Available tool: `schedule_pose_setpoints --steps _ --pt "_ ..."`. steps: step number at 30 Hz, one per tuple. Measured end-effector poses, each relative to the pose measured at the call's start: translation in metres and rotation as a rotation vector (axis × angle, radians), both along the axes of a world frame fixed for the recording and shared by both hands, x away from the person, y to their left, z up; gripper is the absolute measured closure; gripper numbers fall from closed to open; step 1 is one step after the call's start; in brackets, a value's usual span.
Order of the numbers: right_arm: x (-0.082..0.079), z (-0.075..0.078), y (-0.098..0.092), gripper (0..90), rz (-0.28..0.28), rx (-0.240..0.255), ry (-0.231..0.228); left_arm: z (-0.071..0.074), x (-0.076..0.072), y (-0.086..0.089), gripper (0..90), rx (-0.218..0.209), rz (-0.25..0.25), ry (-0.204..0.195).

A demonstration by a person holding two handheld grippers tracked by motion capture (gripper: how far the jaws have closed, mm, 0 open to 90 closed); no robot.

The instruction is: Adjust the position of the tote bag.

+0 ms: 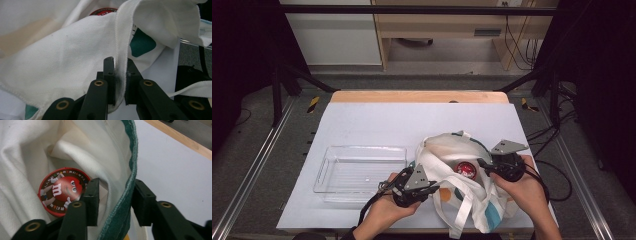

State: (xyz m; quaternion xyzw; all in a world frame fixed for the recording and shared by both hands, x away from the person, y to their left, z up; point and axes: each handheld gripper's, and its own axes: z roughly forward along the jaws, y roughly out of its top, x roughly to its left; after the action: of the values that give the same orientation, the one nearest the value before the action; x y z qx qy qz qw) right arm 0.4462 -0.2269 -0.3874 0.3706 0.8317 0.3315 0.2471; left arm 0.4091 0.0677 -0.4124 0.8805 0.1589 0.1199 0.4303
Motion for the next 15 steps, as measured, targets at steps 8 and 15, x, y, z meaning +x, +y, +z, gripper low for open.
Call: schedule_pose_setpoints --steps 8,15 --pt "-0.0008 0.0019 -0.0026 75.4 -0.002 0.0 -0.025 -0.0024 -0.0019 0.001 83.1 0.011 -0.009 0.002" --pt "0.0007 0.0031 -0.0081 79.3 -0.026 0.034 -0.036 -0.0034 -0.0029 0.0014 83.9 0.015 -0.012 0.002"
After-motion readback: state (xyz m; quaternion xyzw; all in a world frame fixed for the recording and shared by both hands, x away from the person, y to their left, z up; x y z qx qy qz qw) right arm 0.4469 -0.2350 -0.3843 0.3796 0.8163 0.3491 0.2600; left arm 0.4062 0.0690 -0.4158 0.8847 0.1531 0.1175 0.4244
